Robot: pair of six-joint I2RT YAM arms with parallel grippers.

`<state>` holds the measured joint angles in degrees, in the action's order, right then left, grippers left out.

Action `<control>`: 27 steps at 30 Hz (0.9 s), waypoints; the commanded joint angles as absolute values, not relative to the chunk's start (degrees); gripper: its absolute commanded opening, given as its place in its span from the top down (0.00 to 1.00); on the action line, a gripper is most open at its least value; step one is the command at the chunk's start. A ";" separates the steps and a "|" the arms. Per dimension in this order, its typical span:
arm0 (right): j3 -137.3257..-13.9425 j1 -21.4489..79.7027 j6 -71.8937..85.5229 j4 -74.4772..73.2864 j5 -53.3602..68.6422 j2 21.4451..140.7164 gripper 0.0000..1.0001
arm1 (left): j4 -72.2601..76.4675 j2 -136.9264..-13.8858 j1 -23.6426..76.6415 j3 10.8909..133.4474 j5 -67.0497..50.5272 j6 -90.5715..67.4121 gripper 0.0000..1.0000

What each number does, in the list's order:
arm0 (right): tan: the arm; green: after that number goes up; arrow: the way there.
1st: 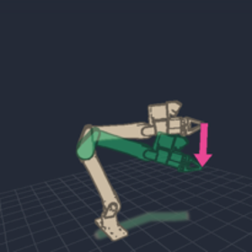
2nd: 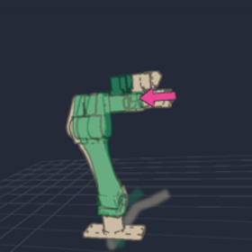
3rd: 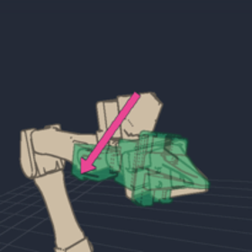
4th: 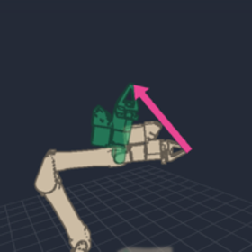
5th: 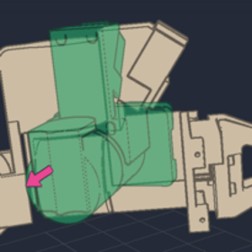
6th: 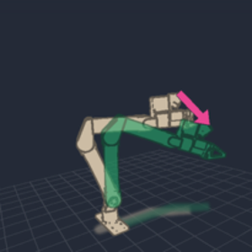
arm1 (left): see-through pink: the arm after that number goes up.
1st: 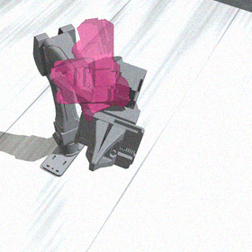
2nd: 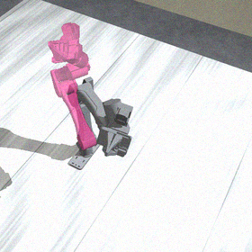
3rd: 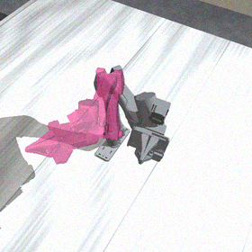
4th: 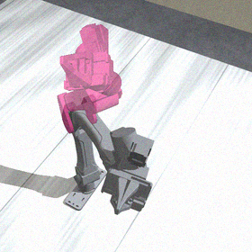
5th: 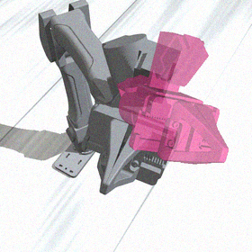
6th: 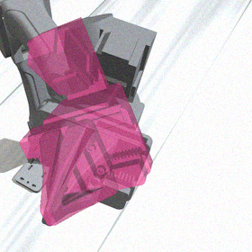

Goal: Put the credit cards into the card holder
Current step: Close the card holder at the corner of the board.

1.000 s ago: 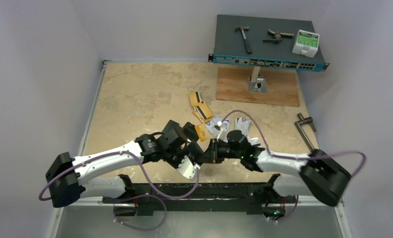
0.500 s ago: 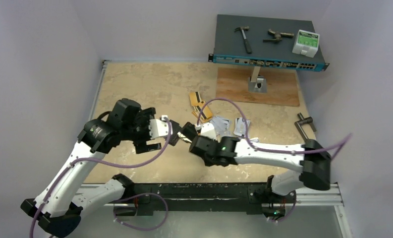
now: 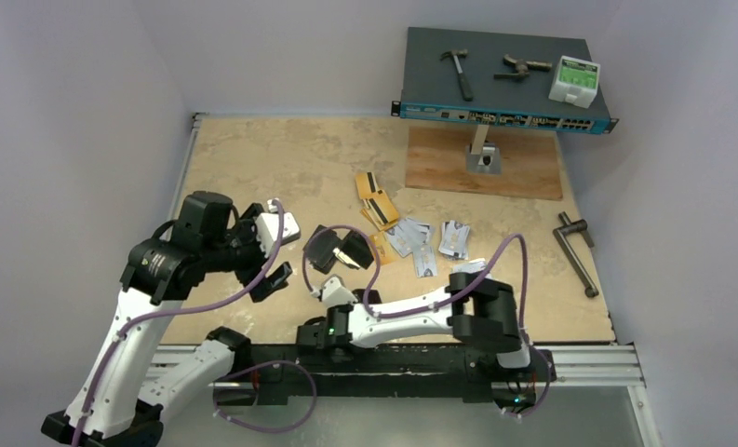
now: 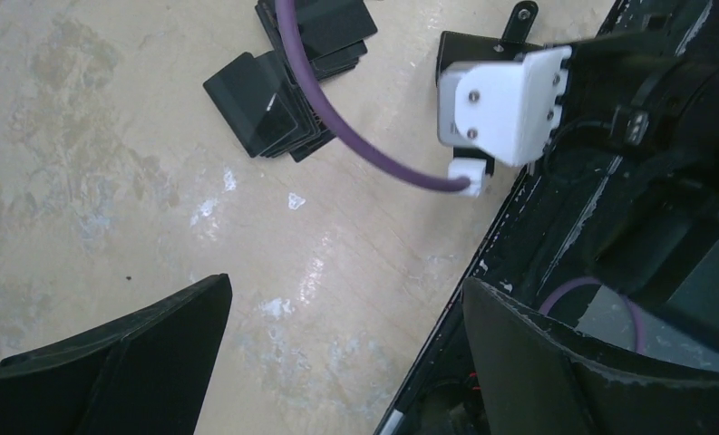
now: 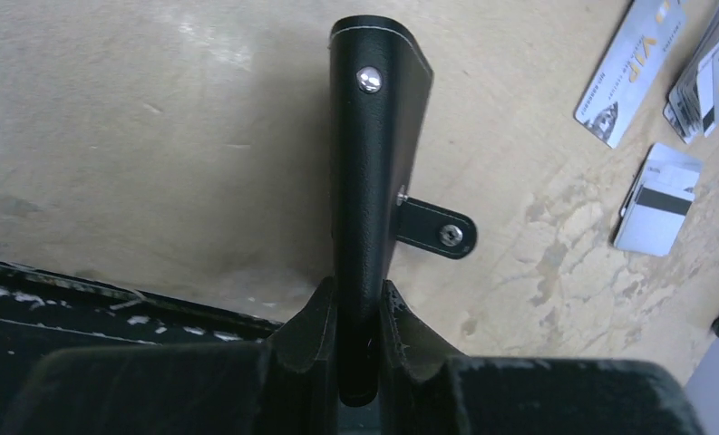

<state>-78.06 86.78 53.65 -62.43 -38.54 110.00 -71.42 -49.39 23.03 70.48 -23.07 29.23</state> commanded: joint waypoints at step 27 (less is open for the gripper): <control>-67.55 78.44 48.20 -45.94 -26.41 86.20 0.46 | -60.43 -44.39 18.89 54.65 -21.54 29.10 0.39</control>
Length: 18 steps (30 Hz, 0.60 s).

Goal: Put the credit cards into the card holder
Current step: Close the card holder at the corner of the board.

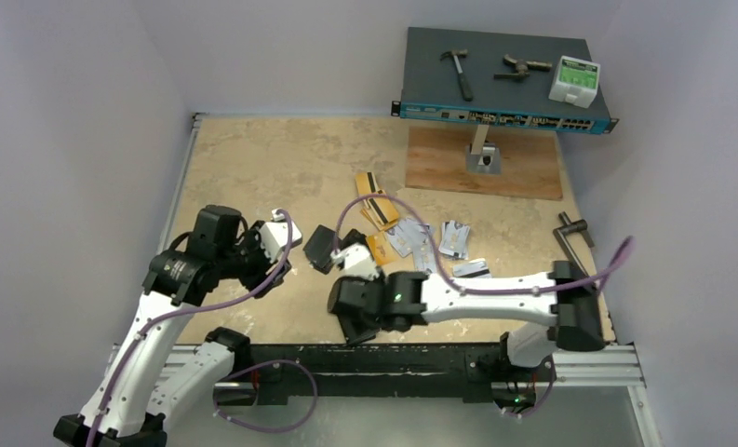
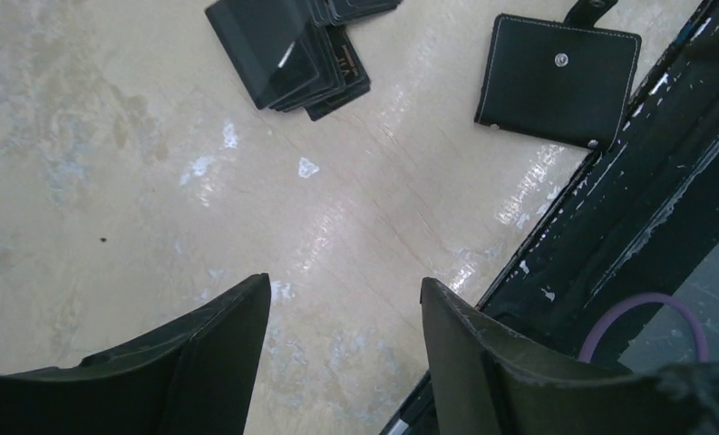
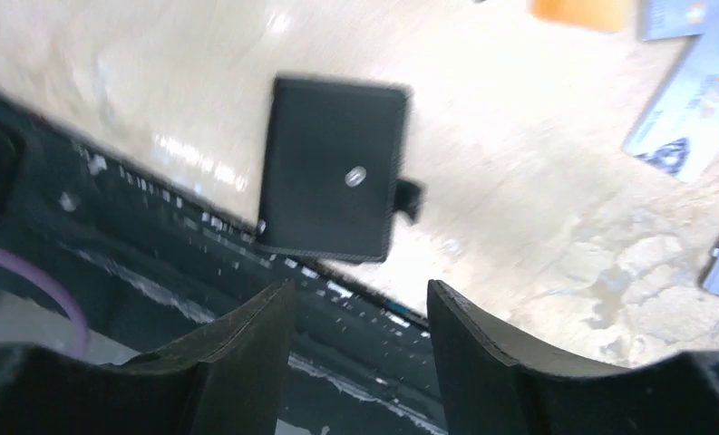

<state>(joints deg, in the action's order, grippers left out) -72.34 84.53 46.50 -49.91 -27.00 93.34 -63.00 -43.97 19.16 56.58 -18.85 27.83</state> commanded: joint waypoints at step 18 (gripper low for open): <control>-66.19 71.30 42.14 -37.57 -15.09 93.14 0.65 | -56.39 -39.16 19.07 48.86 -28.32 33.88 0.00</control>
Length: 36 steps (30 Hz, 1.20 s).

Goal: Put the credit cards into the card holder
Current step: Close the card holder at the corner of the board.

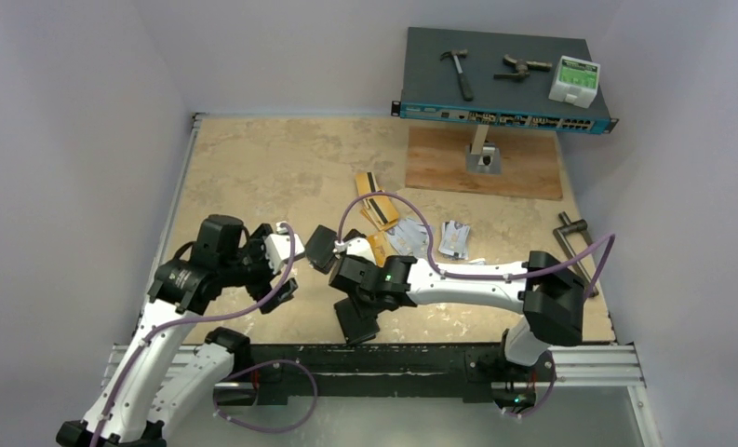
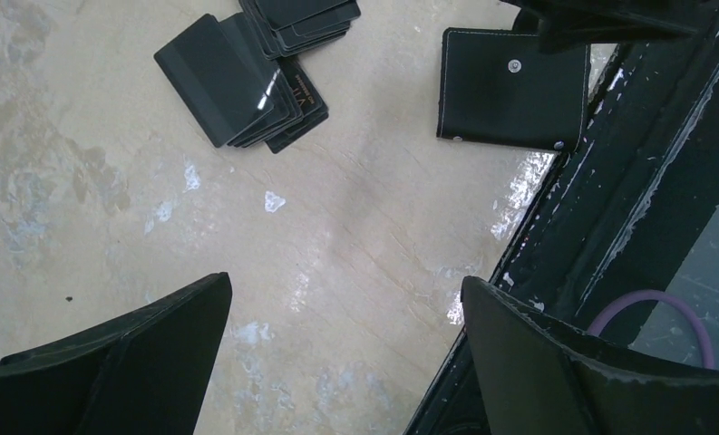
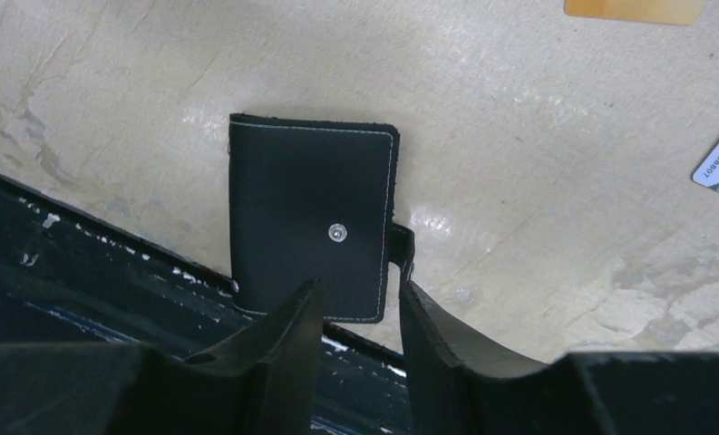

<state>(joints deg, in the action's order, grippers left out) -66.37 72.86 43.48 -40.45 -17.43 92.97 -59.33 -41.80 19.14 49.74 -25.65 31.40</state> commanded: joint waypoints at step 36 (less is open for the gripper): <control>-56.03 67.66 41.39 -30.16 -11.50 90.89 1.00 | -53.84 -47.77 47.61 45.64 -10.41 40.05 0.00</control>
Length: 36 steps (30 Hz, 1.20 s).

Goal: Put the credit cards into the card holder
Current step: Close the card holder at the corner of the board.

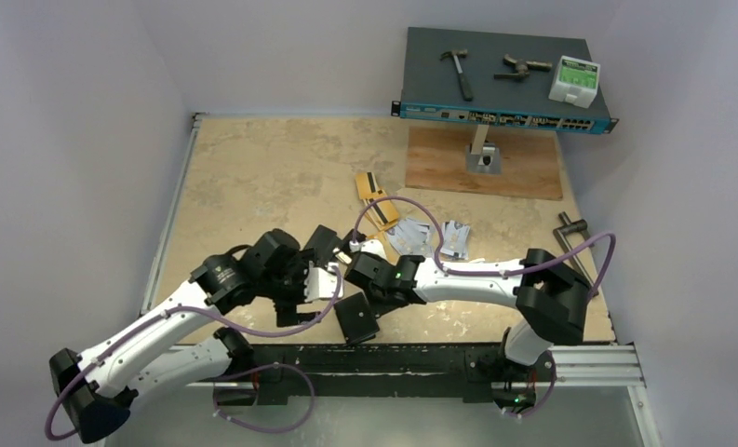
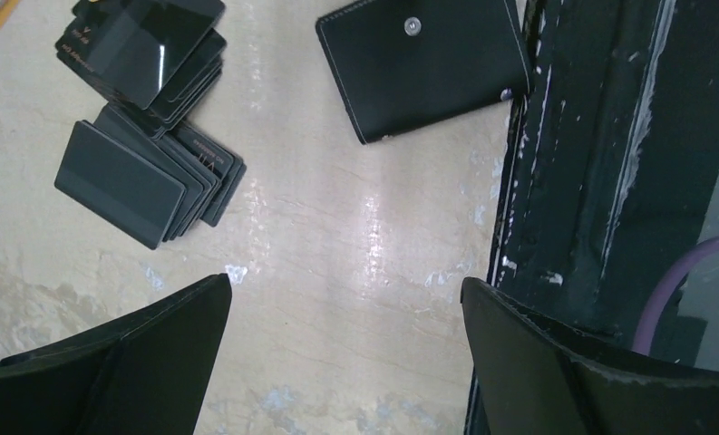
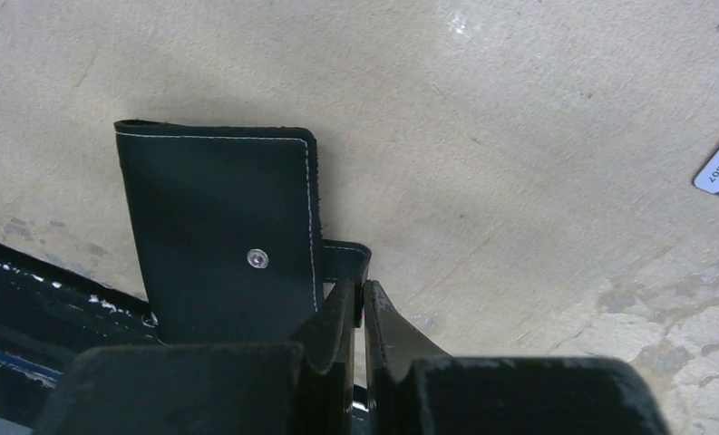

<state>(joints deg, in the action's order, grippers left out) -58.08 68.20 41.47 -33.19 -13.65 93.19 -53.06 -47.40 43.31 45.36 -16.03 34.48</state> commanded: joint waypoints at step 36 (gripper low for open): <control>-48.51 62.40 39.11 -13.75 4.01 87.36 1.00 | -38.56 -64.98 59.94 28.95 -20.53 75.29 0.18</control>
